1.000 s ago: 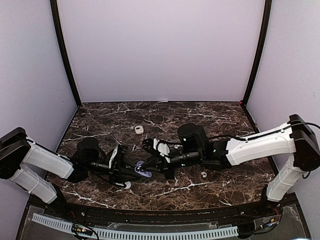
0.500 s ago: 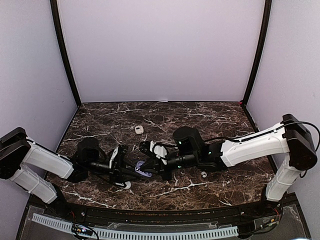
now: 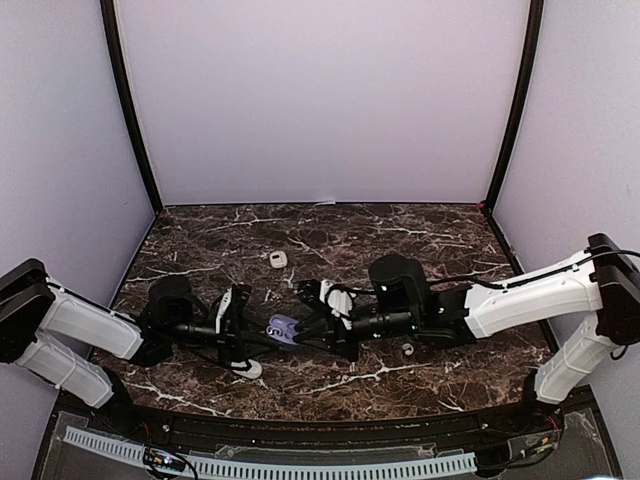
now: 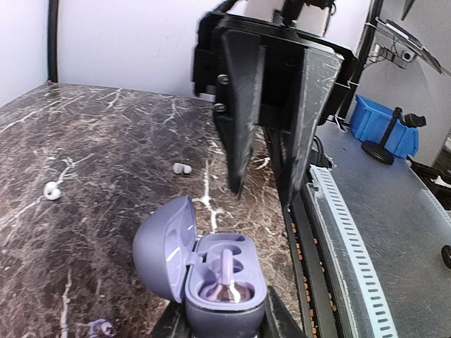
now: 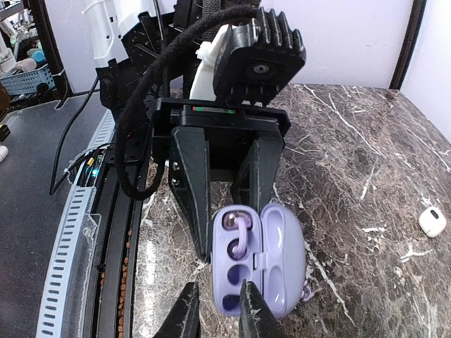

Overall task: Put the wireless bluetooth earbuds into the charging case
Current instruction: Insert the left earbud into the left side groove of the charging case, then adjust the right earbud at the center of the board.

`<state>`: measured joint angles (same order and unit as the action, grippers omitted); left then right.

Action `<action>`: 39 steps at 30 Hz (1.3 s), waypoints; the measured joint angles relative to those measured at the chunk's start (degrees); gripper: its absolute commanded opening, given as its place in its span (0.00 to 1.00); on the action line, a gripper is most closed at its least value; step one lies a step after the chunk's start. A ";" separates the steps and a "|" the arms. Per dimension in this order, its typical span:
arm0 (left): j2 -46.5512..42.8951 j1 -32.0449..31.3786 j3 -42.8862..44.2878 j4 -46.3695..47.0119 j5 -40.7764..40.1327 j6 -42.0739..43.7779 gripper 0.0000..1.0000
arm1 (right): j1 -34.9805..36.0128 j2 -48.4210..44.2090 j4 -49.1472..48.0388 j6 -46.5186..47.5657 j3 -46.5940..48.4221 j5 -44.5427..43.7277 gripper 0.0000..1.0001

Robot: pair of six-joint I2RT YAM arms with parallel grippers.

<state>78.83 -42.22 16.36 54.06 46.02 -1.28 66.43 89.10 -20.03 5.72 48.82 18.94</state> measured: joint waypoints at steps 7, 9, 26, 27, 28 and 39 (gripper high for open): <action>-5.05 5.27 -2.75 0.31 -4.74 -3.76 0.19 | 0.00 -2.05 -3.28 -2.03 -4.68 -5.49 0.21; -6.69 6.16 -3.45 0.00 -6.75 -4.46 0.19 | 0.00 -2.38 -4.28 -3.65 -6.12 -8.98 0.22; -13.66 8.87 -7.06 -1.11 -13.92 -7.34 0.19 | -0.11 3.76 -3.91 -20.09 -4.85 -17.92 0.29; -13.92 9.31 -7.34 -1.14 -14.12 -7.61 0.19 | -0.09 5.14 -4.42 -20.63 -4.81 -17.20 0.29; -14.27 9.90 -7.67 -1.18 -14.25 -7.96 0.19 | -0.04 6.82 -4.61 -20.90 -4.57 -16.44 0.30; -18.69 11.61 -8.31 -4.17 -16.50 -9.66 0.19 | 0.22 19.54 -5.38 -18.12 0.55 -17.49 0.33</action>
<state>60.14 -30.61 8.05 49.89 29.52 -10.94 66.65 108.64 -25.41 -12.40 49.36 1.45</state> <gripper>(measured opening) 0.322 0.348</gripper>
